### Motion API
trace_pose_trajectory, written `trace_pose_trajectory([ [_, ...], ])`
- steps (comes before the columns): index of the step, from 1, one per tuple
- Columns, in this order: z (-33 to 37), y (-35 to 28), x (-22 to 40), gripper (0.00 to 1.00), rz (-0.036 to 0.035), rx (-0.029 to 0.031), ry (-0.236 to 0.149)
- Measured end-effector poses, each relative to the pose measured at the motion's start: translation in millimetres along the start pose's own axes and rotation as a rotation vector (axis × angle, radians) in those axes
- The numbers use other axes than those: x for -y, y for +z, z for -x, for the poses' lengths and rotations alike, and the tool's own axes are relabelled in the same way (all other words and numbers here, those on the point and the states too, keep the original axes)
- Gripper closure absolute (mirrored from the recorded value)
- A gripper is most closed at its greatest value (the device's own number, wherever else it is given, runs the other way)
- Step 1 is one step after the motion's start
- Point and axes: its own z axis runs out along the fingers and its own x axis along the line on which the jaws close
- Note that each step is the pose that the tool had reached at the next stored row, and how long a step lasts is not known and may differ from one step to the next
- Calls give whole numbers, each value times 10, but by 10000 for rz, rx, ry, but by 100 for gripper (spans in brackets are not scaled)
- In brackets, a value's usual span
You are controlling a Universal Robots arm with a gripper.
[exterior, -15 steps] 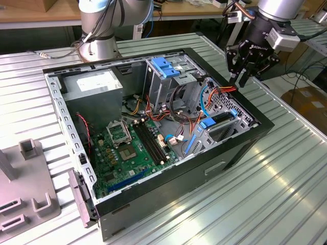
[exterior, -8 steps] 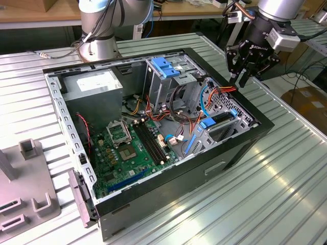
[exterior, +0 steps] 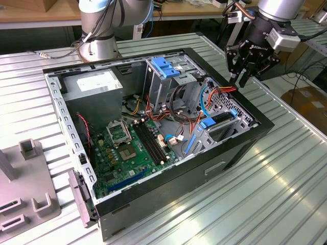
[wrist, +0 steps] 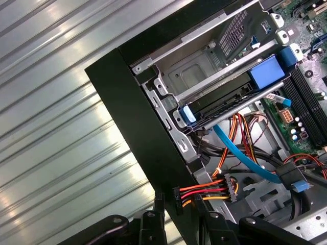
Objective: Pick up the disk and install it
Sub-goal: 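Insert the first disk wire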
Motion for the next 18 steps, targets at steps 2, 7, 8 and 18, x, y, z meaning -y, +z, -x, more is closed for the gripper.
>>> trace_pose_trajectory([
  [2, 9, 2, -5, 65, -10, -13, -49],
  [7, 24, 11, -14, 65, 7, -183, -269],
  [8, 25, 14, -15, 65, -4, -211, -325],
  [18, 71, 70, -45, 67, -91, -350, -642],
])
